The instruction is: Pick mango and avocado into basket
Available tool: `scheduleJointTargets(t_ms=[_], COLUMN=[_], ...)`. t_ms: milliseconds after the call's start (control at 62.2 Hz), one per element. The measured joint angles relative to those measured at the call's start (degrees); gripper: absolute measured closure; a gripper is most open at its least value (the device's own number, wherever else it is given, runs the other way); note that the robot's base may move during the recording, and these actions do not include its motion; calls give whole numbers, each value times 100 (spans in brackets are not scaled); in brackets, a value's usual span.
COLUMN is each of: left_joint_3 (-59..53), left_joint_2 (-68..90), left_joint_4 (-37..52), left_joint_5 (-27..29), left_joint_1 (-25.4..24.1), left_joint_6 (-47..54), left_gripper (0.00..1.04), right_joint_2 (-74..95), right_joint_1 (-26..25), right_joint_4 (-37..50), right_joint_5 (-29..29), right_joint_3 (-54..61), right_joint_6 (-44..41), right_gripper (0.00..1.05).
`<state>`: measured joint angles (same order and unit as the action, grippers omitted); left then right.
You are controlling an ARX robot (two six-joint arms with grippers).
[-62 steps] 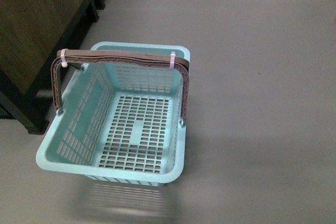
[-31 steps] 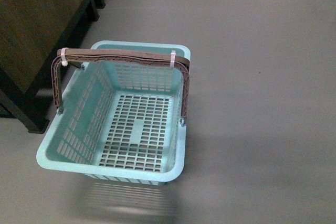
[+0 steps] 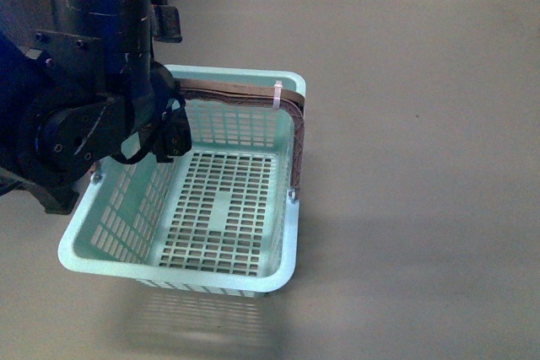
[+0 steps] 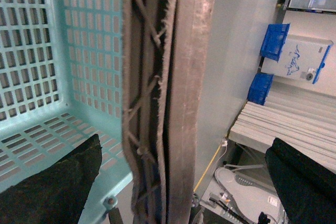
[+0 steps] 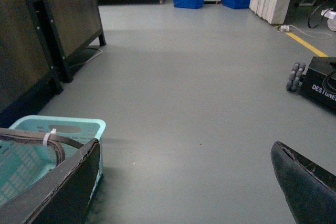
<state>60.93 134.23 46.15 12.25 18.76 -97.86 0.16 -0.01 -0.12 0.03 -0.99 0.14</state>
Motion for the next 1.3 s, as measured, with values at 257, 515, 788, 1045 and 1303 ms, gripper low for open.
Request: scheduleJointTargets(t_ms=[257,515,788,1045,1303], left_joint_3=[717,911,807,33,-1093], left_joint_2=[562,584,492,-538,-2597], left_joint_4=[-44,-181,-267,-271,-208], left_joint_5=[-37,-136,31,332,592], left_joint_1=[22,57,146,299,498], left_joint_6=[249,365,549,1154,1794], left_gripper=[11,58,90,90,90], right_joint_2=[0,0,0,0,0], right_joint_1=[2,0,2,0,0], right_joint_4=[0,0,0,0,0], right_joint_5=[0,0,0,0,0], right_joint_3=[0,0,0,0,0], right_joint_6=[0,0,0,2,0], right_gripper=[9,9,9,9,9])
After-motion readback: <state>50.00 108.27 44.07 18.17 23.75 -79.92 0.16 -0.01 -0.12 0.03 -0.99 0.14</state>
